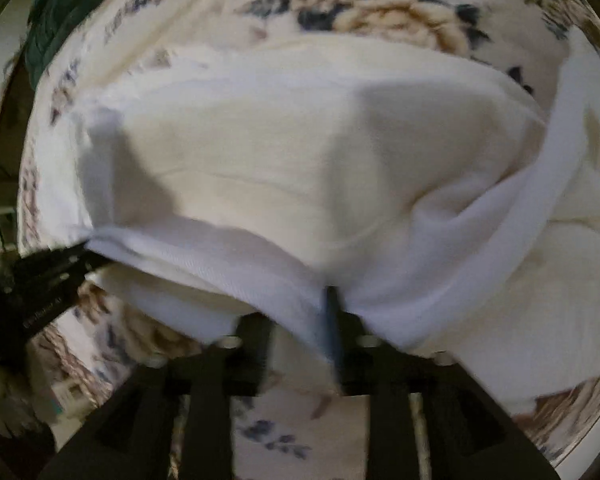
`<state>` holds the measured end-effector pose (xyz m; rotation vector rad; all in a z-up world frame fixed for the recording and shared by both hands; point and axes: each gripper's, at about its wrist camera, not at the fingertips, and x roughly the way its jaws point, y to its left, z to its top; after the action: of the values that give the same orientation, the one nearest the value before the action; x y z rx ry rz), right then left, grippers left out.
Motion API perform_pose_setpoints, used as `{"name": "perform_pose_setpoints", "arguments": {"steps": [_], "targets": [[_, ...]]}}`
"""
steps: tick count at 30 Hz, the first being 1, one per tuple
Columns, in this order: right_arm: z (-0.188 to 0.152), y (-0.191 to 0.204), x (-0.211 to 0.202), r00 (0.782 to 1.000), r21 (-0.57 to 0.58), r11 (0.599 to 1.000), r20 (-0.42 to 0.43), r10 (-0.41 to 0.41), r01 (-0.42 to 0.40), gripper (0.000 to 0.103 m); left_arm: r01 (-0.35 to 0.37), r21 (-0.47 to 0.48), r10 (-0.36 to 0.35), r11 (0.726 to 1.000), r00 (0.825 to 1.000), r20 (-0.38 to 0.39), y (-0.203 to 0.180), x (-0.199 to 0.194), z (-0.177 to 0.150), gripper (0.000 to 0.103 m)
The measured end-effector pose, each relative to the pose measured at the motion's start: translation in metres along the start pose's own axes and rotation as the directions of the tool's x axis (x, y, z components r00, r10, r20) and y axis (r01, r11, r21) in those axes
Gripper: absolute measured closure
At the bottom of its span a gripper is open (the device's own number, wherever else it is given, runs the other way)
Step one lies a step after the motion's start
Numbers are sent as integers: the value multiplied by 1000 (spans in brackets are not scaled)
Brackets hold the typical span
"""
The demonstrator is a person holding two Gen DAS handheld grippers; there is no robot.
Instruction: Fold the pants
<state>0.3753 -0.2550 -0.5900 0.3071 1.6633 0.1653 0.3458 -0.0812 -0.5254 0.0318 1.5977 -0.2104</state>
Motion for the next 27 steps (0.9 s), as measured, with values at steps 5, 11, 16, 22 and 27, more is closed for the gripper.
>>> {"name": "perform_pose_setpoints", "arguments": {"steps": [5, 11, 16, 22, 27], "targets": [[-10, 7, -36, 997, 53, 997, 57, -59, 56, 10, -15, -29, 17, 999, 995, 97, -2, -33, -19, 72], [-3, -1, -64, 983, 165, 978, 107, -149, 130, 8, -51, -113, 58, 992, 996, 64, 14, -35, -48, 8], [6, -39, -90, 978, 298, 948, 132, -159, 113, 8, -114, -233, 132, 966, 989, 61, 55, -41, -78, 8], [54, -117, -113, 944, 498, 850, 164, -287, 172, 8, -245, -392, 313, 887, 942, 120, 122, -53, -38, 8], [113, -160, -78, 941, 556, 796, 67, -332, 241, 13, -301, -414, 371, 859, 924, 97, 158, -43, -7, 8]]}}
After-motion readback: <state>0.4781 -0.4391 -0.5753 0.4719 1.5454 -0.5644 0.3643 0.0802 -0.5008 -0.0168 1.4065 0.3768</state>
